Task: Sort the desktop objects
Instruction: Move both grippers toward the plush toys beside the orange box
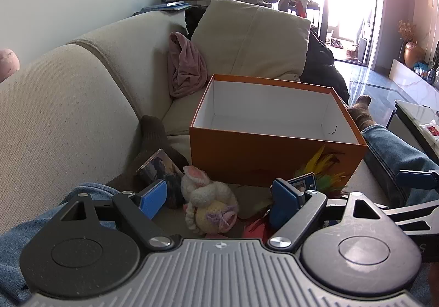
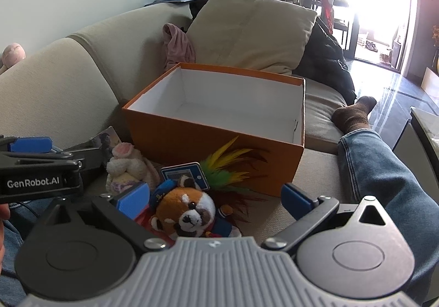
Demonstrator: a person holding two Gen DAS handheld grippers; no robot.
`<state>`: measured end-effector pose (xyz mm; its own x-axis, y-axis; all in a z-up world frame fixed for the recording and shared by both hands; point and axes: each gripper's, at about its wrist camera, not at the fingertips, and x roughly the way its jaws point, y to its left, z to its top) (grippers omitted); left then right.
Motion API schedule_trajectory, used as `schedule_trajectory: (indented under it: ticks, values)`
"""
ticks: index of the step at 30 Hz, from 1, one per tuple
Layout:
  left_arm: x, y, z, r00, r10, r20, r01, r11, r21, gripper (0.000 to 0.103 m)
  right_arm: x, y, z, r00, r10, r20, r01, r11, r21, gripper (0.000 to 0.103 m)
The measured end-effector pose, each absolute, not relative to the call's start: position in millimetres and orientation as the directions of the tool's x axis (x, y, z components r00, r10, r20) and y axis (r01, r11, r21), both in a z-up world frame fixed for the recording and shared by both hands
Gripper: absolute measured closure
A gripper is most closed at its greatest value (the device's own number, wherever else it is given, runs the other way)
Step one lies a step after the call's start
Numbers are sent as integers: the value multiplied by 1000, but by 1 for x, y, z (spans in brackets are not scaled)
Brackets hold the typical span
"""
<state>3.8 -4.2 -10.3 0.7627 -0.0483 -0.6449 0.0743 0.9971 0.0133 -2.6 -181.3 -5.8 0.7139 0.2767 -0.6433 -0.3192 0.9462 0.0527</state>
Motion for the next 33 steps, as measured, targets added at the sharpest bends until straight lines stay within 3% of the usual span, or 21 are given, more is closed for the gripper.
schedule_trajectory:
  ticks: [27, 29, 33]
  values:
    - [5, -12, -14, 741, -88, -666, 146, 989, 31, 4, 3, -198, -15, 704, 248, -666, -276, 959, 66, 1]
    - [5, -12, -16, 731, -103, -675, 162, 987, 24, 8, 5, -203, -18, 699, 245, -672, -269, 961, 69, 2]
    - [8, -14, -22, 687, -160, -709, 219, 976, -8, 41, 10, -209, -24, 668, 265, -695, -280, 955, 95, 20]
